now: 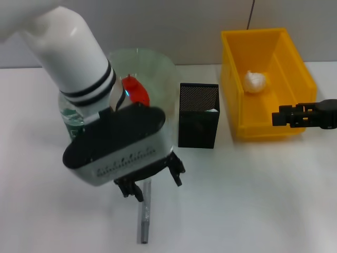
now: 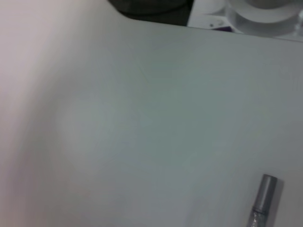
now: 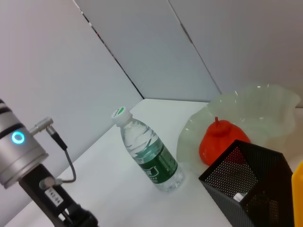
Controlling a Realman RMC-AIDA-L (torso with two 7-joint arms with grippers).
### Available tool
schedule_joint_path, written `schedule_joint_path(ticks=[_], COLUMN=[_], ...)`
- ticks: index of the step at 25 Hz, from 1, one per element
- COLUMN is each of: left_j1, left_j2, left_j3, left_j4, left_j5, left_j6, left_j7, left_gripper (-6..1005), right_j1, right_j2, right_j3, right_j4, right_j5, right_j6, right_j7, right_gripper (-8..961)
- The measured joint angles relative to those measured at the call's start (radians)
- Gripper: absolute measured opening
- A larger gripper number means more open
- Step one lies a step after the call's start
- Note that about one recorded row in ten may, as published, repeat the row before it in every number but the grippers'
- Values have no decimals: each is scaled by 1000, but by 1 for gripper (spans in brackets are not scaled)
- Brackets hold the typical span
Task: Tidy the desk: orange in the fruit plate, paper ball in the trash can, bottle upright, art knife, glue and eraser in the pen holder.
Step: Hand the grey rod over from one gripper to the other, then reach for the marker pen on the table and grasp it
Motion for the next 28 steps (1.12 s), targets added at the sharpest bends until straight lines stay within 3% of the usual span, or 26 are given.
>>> schedule_joint_path(ticks=[11,20,21,28], left_j1=[-29,-47,-40,7], left_j2=[-33,-45,-54,-60], left_j3=[98,83,76,90], left_j4=[-136,-130,-121,-54], left_j5=[97,132,154,181], left_j6=[-130,-68,-61,-58], left_j7=[64,55,51,46], left_gripper=[725,724,724,723], right_j1=[-7,-3,0,16], right_j2=[19,19,19,17], right_j3=[4,5,4,11], right_j4=[-2,-3,-4,-7], right_j5=[11,11,11,14], right_j6=[37,44,44,44], right_j7=[-39,-43,-43,-35], right_gripper=[698,698,697,697])
